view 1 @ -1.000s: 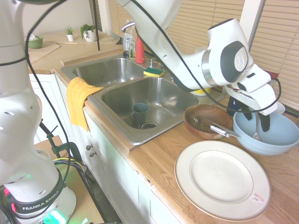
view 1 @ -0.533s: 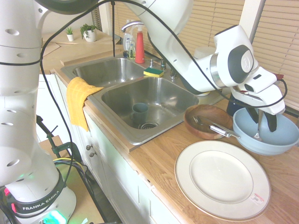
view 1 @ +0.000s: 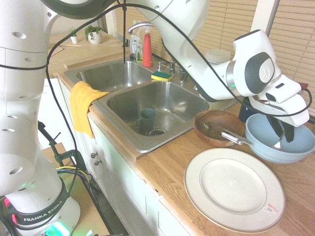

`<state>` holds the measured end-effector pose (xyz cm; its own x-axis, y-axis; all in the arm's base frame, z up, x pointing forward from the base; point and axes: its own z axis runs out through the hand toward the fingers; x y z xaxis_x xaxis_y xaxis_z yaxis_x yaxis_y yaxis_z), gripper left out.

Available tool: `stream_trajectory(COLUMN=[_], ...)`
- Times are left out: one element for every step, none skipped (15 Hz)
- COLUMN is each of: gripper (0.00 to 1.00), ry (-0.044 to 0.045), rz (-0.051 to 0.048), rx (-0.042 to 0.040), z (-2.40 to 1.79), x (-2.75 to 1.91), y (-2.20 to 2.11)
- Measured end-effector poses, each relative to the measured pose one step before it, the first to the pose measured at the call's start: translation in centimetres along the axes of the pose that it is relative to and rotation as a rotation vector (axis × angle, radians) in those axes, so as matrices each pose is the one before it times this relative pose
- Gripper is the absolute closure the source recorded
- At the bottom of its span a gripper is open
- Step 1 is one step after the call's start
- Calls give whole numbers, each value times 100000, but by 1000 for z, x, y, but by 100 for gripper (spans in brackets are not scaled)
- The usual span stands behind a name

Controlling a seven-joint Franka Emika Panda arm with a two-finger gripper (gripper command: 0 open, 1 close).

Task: Put the spoon into the sink

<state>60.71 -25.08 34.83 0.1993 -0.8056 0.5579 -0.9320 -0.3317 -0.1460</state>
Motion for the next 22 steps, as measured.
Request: stream_trajectory(gripper=[100,100,100,100,100,100,100,100,100,100,100,100,100,100,100,100,100,100,100,100,100,100], ry=[-48,17,-191,-315,-244,-96,111,-131,-228,-49,-25,416,948,1029,872,902,628,279,267,681,1000,1282], rz=[-139,-176,-152,-255,-90,-274,-386,-152,-18,-102,68,-31,15,230,316,-92,-347,-47,-262,-522,-1093,-1243], rx=[4,-66,-149,-107,-35,-15,-62,-76,-52,102,232,642,1128,1109,1084,1308,1383,1380,1390,1511,1756,2165], z=[90,120,148,189,205,224,218,219,134,4,-33,-107,-234,-393,-660,-927,-1111,-1263,-1336,-1383,-1514,-1844], x=[78,30,-20,-21,49,147,197,214,190,156,120,119,212,343,356,338,166,46,-97,-253,-574,-758], y=[77,65,24,3,-97,-133,-116,-39,29,8,27,-35,-57,19,28,61,121,201,186,152,82,13])
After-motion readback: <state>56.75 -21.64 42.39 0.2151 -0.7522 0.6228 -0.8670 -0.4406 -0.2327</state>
